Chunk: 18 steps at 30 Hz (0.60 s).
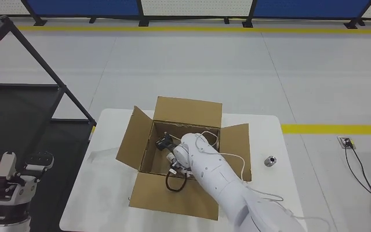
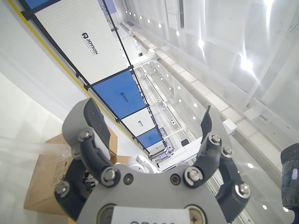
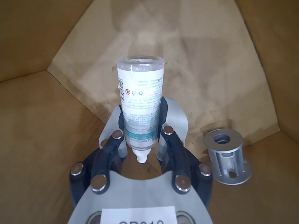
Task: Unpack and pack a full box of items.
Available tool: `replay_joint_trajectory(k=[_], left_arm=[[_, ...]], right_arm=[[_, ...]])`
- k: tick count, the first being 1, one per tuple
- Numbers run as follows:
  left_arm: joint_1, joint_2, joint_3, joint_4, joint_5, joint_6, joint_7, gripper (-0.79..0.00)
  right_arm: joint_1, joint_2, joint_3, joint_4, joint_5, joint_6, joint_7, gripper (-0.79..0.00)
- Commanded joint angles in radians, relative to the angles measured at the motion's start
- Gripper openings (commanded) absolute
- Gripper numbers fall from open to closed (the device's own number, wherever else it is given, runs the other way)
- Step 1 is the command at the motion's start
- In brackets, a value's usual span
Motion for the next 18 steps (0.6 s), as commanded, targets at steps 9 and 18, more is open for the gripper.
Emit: replay_joint_trajectory(k=[9, 18], left_arm=[[-0.018, 0.002, 0.017, -0.002, 0.015, 0.011, -0.002, 0.0], [-0.035, 0.004, 0.033, -0.003, 0.032, 0.025, -0.001, 0.0]], right_arm=[[0.019, 0.026, 0.025, -0.011, 0.008, -0.075, -0.045, -0.785], [0.016, 0.053, 0.045, -0.051, 0.004, -0.112, -0.083, -0.785]])
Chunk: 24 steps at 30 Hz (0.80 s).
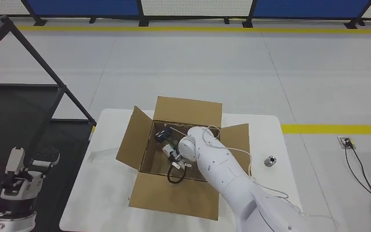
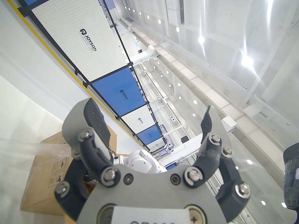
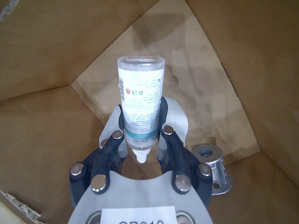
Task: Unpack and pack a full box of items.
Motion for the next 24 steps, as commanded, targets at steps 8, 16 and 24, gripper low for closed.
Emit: replay_joint_trajectory(k=[8, 16, 24], left_arm=[[-0.01, 0.002, 0.006, 0.003, 0.003, 0.003, -0.004, 0.0], [-0.01, 0.003, 0.006, 0.006, 0.003, 0.002, -0.003, 0.0], [-0.008, 0.004, 0.005, 0.007, 0.001, 0.001, -0.003, 0.0]], right_arm=[[-0.022, 0.033, 0.017, -0.099, -0.025, 0.021, 0.004, -0.785], [-0.059, 0.072, 0.04, -0.242, -0.071, 0.116, 0.026, -0.785], [-0.142, 0.142, 0.103, -0.471, -0.144, 0.213, 0.058, -0.785]])
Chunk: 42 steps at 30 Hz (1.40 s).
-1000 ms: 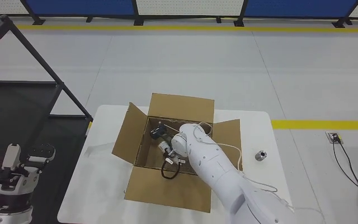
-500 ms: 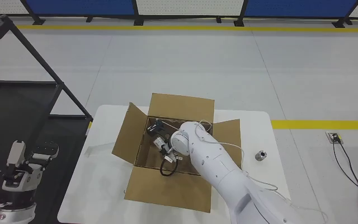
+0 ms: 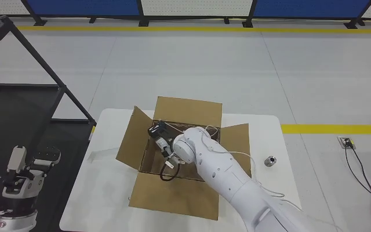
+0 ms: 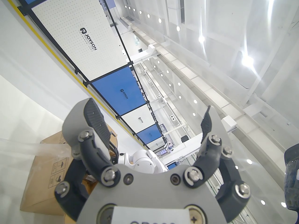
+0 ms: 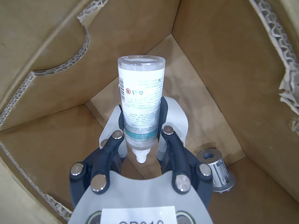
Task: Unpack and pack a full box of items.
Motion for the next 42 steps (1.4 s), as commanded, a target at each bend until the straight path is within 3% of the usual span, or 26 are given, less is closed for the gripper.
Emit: replay_joint_trajectory(k=[1, 5, 22, 28, 33, 37, 42], left_arm=[[0.0, 0.0, 0.0, 0.0, 0.0, -0.001, -0.001, 0.0], [0.001, 0.001, 0.003, -0.003, 0.002, -0.001, -0.001, 0.0], [0.021, 0.0, 0.011, -0.015, 0.021, -0.01, 0.009, 0.0], [0.033, -0.001, 0.008, -0.015, 0.015, -0.013, 0.012, 0.0], [0.024, 0.001, 0.023, -0.019, 0.02, -0.007, -0.003, 0.0], [0.013, 0.003, 0.04, -0.02, 0.032, 0.0, -0.016, 0.0], [-0.001, 0.005, 0.063, -0.019, 0.051, 0.012, -0.03, 0.0]], right_arm=[[-0.034, 0.025, 0.025, -0.084, -0.029, 0.03, 0.012, -0.785], [-0.107, 0.066, 0.073, -0.239, -0.083, 0.082, 0.044, -0.785], [-0.117, 0.067, 0.075, -0.245, -0.086, 0.079, 0.029, -0.785], [-0.146, 0.107, 0.194, -0.34, -0.067, 0.051, 0.019, -0.785], [-0.283, 0.18, 0.394, -0.585, -0.103, 0.066, 0.037, -0.785], [-0.488, 0.239, 0.6, -0.883, -0.14, 0.067, 0.091, -0.785], [-0.724, 0.279, 0.805, -1.193, -0.161, 0.102, 0.131, -0.785]])
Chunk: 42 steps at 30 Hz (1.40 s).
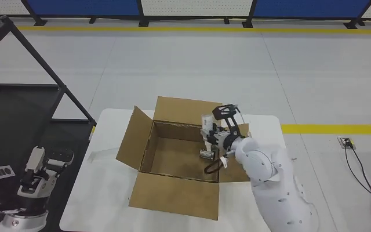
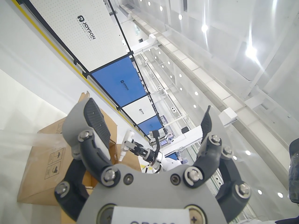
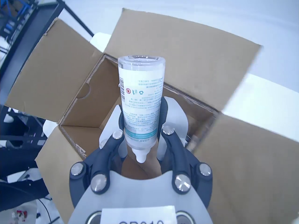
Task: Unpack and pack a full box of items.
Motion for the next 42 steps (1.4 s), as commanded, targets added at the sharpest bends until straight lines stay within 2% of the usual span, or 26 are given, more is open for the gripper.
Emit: replay_joint_trajectory(k=[1, 5, 9, 13, 17, 21, 30, 36, 42], left_arm=[[-0.006, 0.001, 0.011, 0.001, 0.008, 0.005, -0.005, 0.0], [-0.016, 0.002, 0.034, 0.0, 0.022, 0.011, -0.014, 0.0], [-0.023, 0.004, 0.052, -0.003, 0.039, 0.016, -0.018, 0.0], [-0.027, 0.004, 0.067, -0.007, 0.051, 0.019, -0.017, 0.0], [-0.026, 0.005, 0.077, -0.013, 0.064, 0.021, -0.016, 0.0], [-0.024, 0.006, 0.083, -0.018, 0.074, 0.021, -0.012, 0.0], [-0.009, 0.007, 0.084, -0.033, 0.09, 0.022, 0.003, 0.0], [-0.003, 0.007, 0.088, -0.044, 0.1, 0.022, 0.008, 0.0], [-0.002, 0.008, 0.099, -0.05, 0.11, 0.024, 0.012, 0.0]], right_arm=[[-0.107, 0.011, 0.087, -0.138, 0.008, 0.013, 0.006, -0.785], [-0.252, 0.026, 0.207, -0.29, 0.037, 0.042, -0.002, -0.785], [-0.355, 0.033, 0.304, -0.361, 0.09, 0.072, -0.039, -0.785], [-0.43, 0.038, 0.376, -0.37, 0.161, 0.078, -0.091, -0.785], [-0.452, 0.044, 0.427, -0.314, 0.224, 0.079, -0.12, -0.785], [-0.417, 0.057, 0.448, -0.207, 0.254, 0.055, -0.055, -0.785], [-0.229, 0.092, 0.399, 0.106, 0.177, 0.016, 0.156, -0.785], [-0.148, 0.107, 0.354, 0.252, 0.103, 0.018, 0.201, -0.785], [-0.094, 0.116, 0.303, 0.339, 0.053, 0.036, 0.211, -0.785]])
